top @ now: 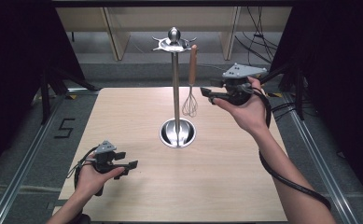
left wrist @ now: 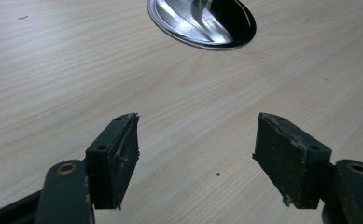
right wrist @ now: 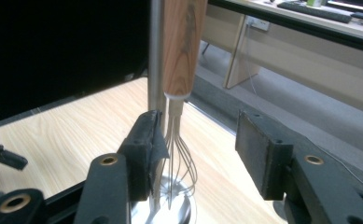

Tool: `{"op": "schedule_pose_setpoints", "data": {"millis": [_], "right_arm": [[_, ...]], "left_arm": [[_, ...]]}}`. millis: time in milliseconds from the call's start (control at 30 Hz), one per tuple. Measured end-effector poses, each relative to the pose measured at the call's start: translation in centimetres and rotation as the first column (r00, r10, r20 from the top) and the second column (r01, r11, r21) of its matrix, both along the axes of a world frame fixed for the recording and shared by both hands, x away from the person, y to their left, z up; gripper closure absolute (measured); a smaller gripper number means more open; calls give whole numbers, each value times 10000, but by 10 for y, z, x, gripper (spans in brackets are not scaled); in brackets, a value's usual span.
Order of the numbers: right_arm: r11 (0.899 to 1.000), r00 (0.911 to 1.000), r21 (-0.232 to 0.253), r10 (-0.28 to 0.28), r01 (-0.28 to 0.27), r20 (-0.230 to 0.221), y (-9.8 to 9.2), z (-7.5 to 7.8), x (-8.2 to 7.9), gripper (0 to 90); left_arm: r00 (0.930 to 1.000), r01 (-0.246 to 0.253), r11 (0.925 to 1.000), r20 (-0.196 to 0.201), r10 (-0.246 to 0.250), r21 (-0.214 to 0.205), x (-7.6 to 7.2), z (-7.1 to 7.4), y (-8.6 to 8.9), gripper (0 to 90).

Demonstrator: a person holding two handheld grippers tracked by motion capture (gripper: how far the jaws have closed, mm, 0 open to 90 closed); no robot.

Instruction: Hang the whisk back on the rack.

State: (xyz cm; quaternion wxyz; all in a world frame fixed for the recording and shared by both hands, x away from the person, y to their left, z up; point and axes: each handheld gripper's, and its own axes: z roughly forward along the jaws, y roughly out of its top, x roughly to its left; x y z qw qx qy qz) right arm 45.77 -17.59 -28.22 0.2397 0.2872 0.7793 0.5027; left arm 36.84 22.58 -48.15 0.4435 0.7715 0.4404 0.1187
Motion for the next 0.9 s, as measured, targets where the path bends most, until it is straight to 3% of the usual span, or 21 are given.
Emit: {"op": "schedule_pose_setpoints", "data": {"millis": [167, 367, 400, 467, 500, 600, 633, 900], "right_arm": [[9995, 9993, -143, -301, 297, -237, -12, -9, -11, 483], [9977, 9977, -325, -608, 599, -298, -35, -28, -25, 465], [9978, 9968, -362, -581, 561, -551, -41, -36, -30, 459], [9966, 9955, -424, -725, 700, -610, -48, -45, -35, 450], [9960, 9919, -368, -849, 817, -944, -50, -49, -39, 445], [9954, 9895, -361, -926, 891, -1105, -56, -58, -42, 439], [9941, 9858, -365, -1060, 1021, -1305, -62, -70, -47, 435], [9900, 9710, -616, -1367, 1270, -1960, -82, -105, -57, 427]], "left_arm": [[10000, 33, 10000, -90, -32, 19, 0, 0, 0, 297], [9999, 32, 10000, -128, -32, 27, 0, 0, 0, 297], [9998, 23, 10000, -181, -22, 79, 0, 0, 1, 297], [9999, -39, 10000, -141, 40, 78, 0, 0, 0, 297], [9999, -26, 10000, -160, 27, 78, 0, 0, 0, 297], [9999, -50, 10000, -138, 51, 82, 0, -1, 0, 297], [9999, 26, 9997, -166, -22, 238, 0, 0, 1, 297], [9999, -36, 9999, -160, 38, 119, 0, -2, 0, 297]]}}
